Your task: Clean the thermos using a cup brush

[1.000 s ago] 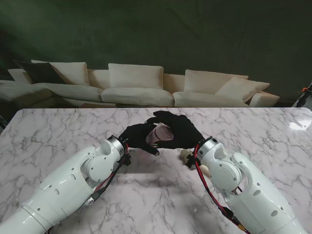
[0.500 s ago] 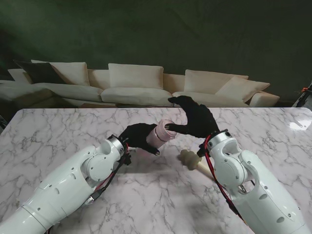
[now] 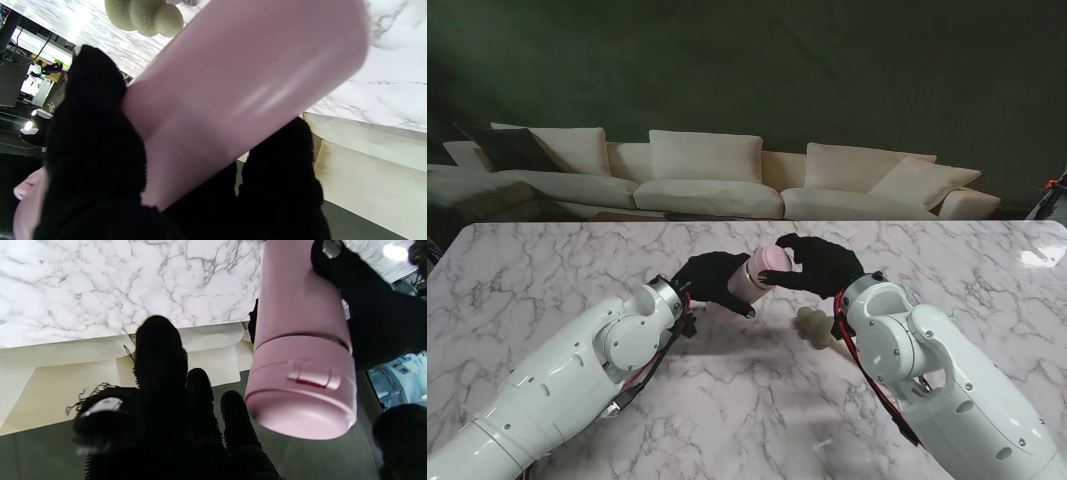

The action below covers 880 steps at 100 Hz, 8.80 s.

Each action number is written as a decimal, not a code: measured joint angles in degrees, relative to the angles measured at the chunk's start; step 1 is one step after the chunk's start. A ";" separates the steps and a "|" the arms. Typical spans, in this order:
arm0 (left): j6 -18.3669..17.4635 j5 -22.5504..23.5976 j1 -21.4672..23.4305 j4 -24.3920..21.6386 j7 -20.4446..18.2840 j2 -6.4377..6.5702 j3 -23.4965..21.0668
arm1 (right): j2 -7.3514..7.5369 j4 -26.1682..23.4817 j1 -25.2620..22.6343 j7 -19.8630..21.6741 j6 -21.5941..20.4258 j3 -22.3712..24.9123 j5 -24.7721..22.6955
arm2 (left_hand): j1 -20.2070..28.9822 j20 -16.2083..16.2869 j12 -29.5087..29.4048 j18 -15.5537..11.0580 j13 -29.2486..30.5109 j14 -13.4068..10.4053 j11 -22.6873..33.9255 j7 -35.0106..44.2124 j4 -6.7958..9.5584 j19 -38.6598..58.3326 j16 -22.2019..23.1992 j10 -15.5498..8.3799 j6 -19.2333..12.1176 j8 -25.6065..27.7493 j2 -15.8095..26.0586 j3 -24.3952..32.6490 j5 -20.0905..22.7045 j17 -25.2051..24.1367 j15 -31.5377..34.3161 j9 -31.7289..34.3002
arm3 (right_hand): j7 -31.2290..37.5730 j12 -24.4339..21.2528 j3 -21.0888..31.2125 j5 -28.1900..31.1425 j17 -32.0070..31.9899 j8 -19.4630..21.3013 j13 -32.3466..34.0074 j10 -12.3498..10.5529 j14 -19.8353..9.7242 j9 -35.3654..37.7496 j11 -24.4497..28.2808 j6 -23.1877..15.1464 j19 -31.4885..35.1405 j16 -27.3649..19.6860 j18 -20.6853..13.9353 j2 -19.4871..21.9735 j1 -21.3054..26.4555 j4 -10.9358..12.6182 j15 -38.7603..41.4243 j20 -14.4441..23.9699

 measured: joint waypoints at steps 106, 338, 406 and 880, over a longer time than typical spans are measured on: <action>0.75 -0.18 -0.03 0.32 -0.65 0.37 0.29 | -1.64 7.27 2.85 -6.51 -14.65 -1.54 13.03 | 0.00 0.00 -0.03 -0.13 -0.05 -0.06 -0.13 0.00 -0.01 0.03 -0.38 0.00 0.00 0.00 0.00 0.00 0.00 0.26 -0.34 -0.45 | -4.43 -1.26 16.72 10.57 -22.93 14.96 -17.64 -2.26 -2.76 -1.12 -2.38 0.36 -18.11 -2.71 3.60 -23.53 37.77 -8.01 -15.61 -0.12; -1.94 0.97 -1.58 1.26 -1.26 0.26 2.40 | -0.44 1.14 -0.70 -2.89 -8.55 -0.53 3.13 | -0.03 0.03 -0.02 -0.61 0.66 -0.40 1.26 -0.01 -0.50 0.64 0.73 -0.36 0.00 -0.04 0.01 0.00 -0.11 0.67 1.02 -0.48 | 3.44 -1.02 8.55 3.16 -21.81 13.74 -27.71 -1.64 -1.39 -13.57 -0.92 -14.83 -9.00 4.08 -3.65 -15.26 36.07 -2.67 -3.21 6.97; -1.38 1.06 -0.76 -0.43 -2.03 0.82 1.31 | -1.65 9.80 0.66 -9.77 -26.48 0.40 13.14 | -0.03 0.04 -0.02 -0.61 0.67 -0.43 1.16 -0.01 -0.51 0.66 0.60 -0.29 0.00 -0.05 0.01 0.00 -0.11 0.68 1.02 -0.51 | 3.20 3.86 24.78 15.96 -36.06 23.61 -37.03 -8.73 3.67 -7.37 -2.67 -19.42 -26.54 -4.71 -0.74 -22.84 40.17 -4.84 -21.51 8.31; -4.80 6.93 1.52 -3.89 -5.60 2.64 -4.00 | 2.42 40.38 11.13 -15.29 -14.20 -2.18 -16.38 | -0.03 0.68 -0.03 -0.63 0.19 -0.31 0.71 -0.02 -0.51 1.35 1.45 0.13 -0.05 -0.08 0.01 0.00 -0.03 0.70 1.60 -0.60 | 17.20 1.66 16.85 20.52 -30.29 9.71 -31.08 -12.29 7.04 -3.55 -11.19 -30.01 -13.36 -0.13 -0.93 -20.64 42.43 -10.09 -15.00 11.36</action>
